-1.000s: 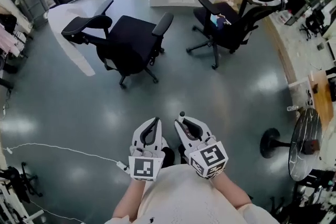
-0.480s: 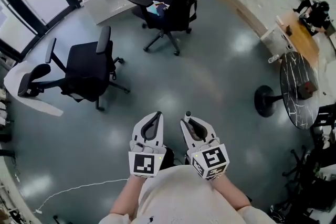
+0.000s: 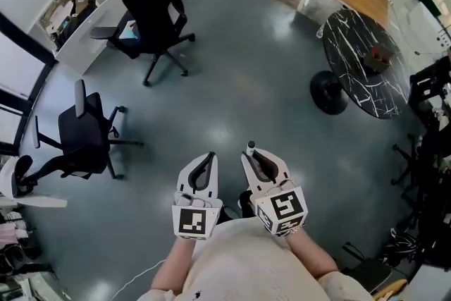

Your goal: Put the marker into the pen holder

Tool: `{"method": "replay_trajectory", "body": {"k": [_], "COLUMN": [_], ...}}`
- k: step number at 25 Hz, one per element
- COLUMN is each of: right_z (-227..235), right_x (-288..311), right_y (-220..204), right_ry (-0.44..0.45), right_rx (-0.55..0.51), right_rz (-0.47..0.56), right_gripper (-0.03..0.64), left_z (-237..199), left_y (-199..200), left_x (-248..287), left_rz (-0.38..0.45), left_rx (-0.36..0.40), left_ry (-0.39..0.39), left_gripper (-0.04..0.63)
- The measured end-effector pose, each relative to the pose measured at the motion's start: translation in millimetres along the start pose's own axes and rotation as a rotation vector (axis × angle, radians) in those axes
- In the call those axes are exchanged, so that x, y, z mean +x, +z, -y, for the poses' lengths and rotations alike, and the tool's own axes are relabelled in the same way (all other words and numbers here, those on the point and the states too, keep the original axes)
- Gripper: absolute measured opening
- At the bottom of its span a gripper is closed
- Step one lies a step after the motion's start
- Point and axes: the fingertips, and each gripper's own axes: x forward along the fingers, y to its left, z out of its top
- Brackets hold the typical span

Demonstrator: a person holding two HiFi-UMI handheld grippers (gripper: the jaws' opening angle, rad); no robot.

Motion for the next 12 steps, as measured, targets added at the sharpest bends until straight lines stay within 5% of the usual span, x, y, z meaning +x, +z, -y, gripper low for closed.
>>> {"method": "replay_trajectory", "body": {"k": [3,6,12], "right_z": [62,116,203], "right_x": [-36,-76,-142], "right_y": [7,11,4], "right_ry": [-0.089,-0.198,-0.424], "right_rx": [0.036,0.089,0.197], "right_rz": [0.044,0.094,0.166], "right_gripper": [0.077,0.077,0.077], "left_z": [58,114,208], "left_y": [4,5,24], "left_x": [35,68,134], "left_rz": [-0.004,-0.055,0.006], "left_rx": [0.015,0.108,0.133], "left_ry": [-0.084,-0.201,-0.428], "left_gripper": [0.008,0.008,0.008]}}
